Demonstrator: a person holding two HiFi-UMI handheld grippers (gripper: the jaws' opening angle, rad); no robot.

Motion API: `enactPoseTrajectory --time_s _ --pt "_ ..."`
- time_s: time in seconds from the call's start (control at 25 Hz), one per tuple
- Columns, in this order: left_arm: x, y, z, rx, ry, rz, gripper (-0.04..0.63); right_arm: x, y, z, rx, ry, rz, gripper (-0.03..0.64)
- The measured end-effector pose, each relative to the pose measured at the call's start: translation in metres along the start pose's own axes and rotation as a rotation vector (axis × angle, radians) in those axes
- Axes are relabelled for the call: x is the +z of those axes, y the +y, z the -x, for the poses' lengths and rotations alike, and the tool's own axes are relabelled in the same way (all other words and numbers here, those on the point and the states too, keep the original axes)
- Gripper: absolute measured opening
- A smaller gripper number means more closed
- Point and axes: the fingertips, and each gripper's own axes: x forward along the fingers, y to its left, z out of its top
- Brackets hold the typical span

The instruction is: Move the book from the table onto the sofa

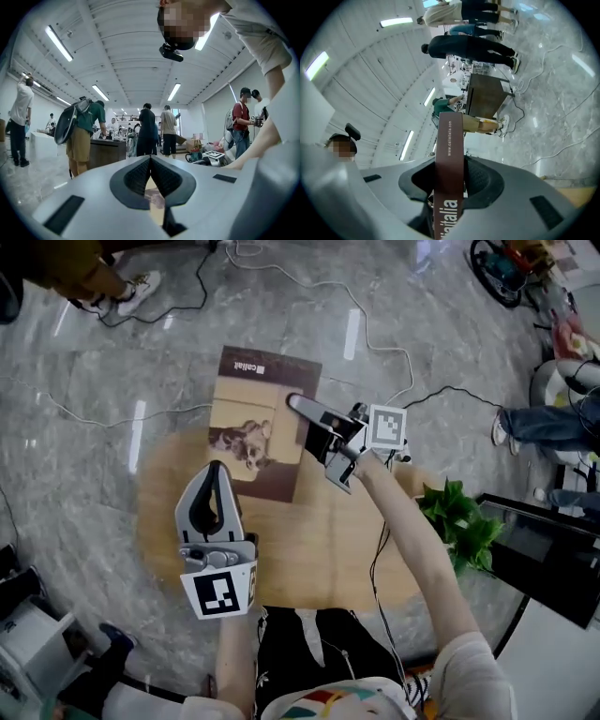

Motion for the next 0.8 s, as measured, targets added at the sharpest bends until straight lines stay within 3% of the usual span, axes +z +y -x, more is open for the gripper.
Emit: enactPoseTrajectory --time_s 0.12,0.28,0.52,0.8 --pt "0.05 0.0 0.011 -0.004 -0.052 -0.017 0.003 0.008 0.059 0.023 -0.023 -0.101 0.014 0.153" --pt "0.108 -0.021 0.057 -0.048 -0.014 -0.018 0.003 -0.018 0.158 0.066 -0.03 -0.239 -0.039 0.153" --pt "0.218 -0.031 0.079 -0.048 -0.24 -0.077 0.003 -0.018 0.282 0.105 0.076 -0.418 0.057 0.153" --pt "0.272 -0.062 0.089 -0.096 -0.326 -0.072 0.003 -0.029 0.36 0.168 0.134 -0.584 0.131 0.153"
